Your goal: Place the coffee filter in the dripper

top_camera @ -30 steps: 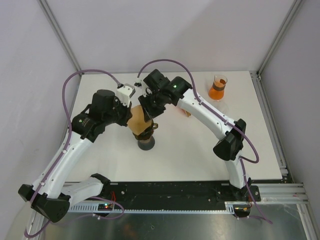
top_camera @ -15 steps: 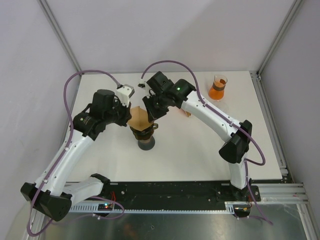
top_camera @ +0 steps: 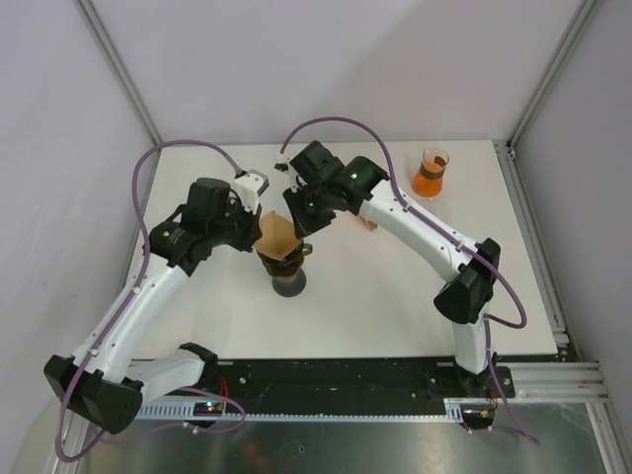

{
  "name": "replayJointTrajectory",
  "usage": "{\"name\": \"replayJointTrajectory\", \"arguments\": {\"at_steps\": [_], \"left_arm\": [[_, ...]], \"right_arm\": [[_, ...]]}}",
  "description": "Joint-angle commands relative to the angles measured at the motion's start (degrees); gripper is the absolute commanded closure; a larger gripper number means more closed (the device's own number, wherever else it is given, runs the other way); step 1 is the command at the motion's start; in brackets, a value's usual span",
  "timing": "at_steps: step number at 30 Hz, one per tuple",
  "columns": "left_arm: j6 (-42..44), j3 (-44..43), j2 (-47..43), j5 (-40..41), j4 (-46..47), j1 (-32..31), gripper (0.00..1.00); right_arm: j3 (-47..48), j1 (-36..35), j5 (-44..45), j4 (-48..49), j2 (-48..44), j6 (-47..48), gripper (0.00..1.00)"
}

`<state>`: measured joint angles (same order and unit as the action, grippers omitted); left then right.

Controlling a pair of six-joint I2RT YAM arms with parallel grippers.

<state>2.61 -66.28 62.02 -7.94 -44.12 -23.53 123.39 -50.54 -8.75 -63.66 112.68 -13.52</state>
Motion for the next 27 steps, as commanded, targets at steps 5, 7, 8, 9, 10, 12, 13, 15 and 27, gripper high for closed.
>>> {"name": "replayJointTrajectory", "arguments": {"at_steps": [5,7,8,9,10,12,13,15,27], "left_arm": [[1.35,1.36,0.29,-0.94,1.38,0.44,1.00],[1.68,1.76,0.32,-1.15,1.35,0.44,0.98],[1.82,1.94,0.35,-1.35,1.42,0.43,0.97],[1.93,2.07,0.32,-1.49,1.46,0.42,0.96],[2.03,2.14,0.27,-1.43,1.43,0.46,0.95],[2.22,2.28,0.18,-1.39,1.48,0.49,0.93],[2.31,2.29,-0.03,-1.55,1.44,0.50,0.93],[2.46,2.23,-0.31,-1.83,1.48,0.50,0.90],[4.20,1.09,-2.73,-1.06,1.48,0.50,0.64]], "right_arm": [[0.03,-0.55,3.02,0.25,-3.45,-0.44,0.81],[-0.34,-0.59,3.12,0.59,-3.00,-0.32,0.81],[-0.43,-0.64,3.21,0.70,-2.69,-0.21,0.81],[-0.48,-0.67,3.26,0.76,-2.45,-0.11,0.82],[-0.50,-0.73,3.46,0.79,-2.19,-0.07,0.81],[-0.56,-0.81,3.67,0.81,-1.85,0.10,0.81],[-0.63,-0.80,3.71,0.81,-1.76,0.13,0.81],[-0.83,-0.83,3.73,0.88,-1.63,0.28,0.80],[-1.23,-0.88,3.49,1.48,-2.97,0.58,0.76]]}}
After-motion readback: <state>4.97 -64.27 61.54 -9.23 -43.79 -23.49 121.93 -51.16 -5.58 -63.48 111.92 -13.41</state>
